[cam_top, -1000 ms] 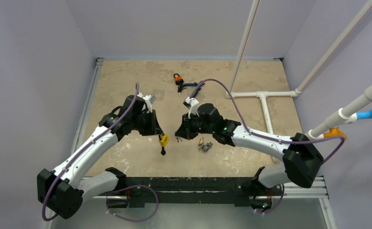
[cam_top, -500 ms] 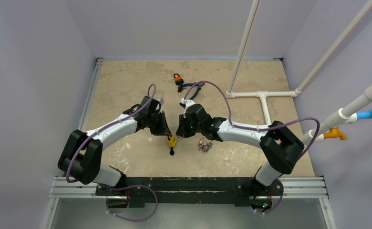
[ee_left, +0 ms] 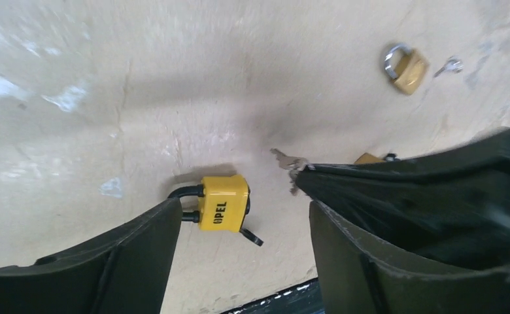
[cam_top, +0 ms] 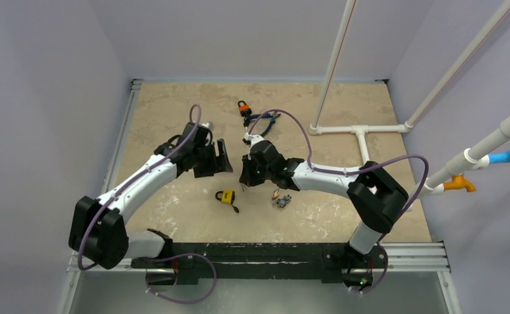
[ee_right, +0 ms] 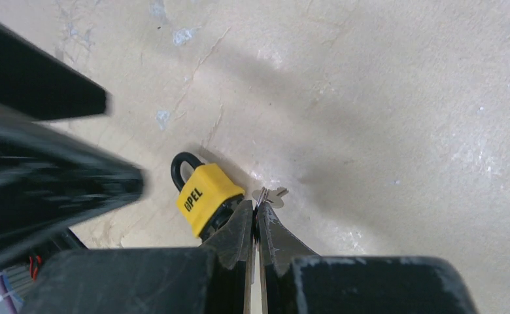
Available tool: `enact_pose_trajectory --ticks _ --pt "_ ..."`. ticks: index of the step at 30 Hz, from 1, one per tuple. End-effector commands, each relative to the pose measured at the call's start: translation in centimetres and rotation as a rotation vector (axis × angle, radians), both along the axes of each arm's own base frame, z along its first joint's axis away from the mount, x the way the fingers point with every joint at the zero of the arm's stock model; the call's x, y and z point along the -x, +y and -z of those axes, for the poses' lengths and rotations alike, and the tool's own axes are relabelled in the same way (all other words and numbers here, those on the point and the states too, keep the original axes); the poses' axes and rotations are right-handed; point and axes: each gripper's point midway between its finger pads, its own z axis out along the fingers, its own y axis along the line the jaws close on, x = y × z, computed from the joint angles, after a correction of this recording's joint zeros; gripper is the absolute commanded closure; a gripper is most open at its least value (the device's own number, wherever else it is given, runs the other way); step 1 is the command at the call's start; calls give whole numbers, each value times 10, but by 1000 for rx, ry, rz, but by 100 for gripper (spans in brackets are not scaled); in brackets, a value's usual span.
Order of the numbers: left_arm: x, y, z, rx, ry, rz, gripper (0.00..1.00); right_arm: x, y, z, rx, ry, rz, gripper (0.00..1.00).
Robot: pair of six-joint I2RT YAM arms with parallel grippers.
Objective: Lock with the key
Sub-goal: Place the key at the center of the board, then pick up the lock from the center of the board.
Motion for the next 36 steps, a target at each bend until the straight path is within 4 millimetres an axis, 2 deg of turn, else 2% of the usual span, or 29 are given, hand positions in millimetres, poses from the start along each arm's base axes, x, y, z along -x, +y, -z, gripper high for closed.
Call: enact_pose_trajectory --ticks 1,3,6,12,15,17,19,21,25,26,29,31,32,36 --pt "-18 23 -71 -80 -209 19 26 -9 15 -16 -33 -30 2 100" --pt "-17 29 -88 -98 -253 37 23 -8 19 -13 -31 -22 -6 95" --pt "-13 33 -104 -113 -297 71 18 -8 26 -13 -31 -24 -13 83" --pt "4 37 -114 -123 -331 167 11 -16 33 -30 -36 -58 -9 58" --pt "11 45 -117 -157 -359 203 10 -29 34 -40 -14 -87 24 39" --pt "13 54 -118 -193 -389 190 10 -52 28 -47 43 -136 90 27" --pt "11 64 -118 -223 -436 151 9 -82 20 -54 86 -155 163 21" --pt "15 73 -113 -254 -439 133 8 -118 11 -58 98 -159 236 19" --pt "16 88 -122 -300 -488 83 9 -192 -11 -62 122 -180 391 18" --pt "16 90 -123 -302 -497 74 9 -210 -16 -52 144 -180 427 18" --pt "17 94 -125 -313 -503 60 9 -259 -26 -46 175 -228 481 17" --pt "17 94 -125 -312 -504 61 9 -285 -29 -37 204 -248 476 13" --pt "18 94 -124 -313 -502 61 9 -299 -28 -43 195 -271 468 11" --pt "17 92 -124 -304 -503 65 9 -327 -22 -29 211 -327 389 9"
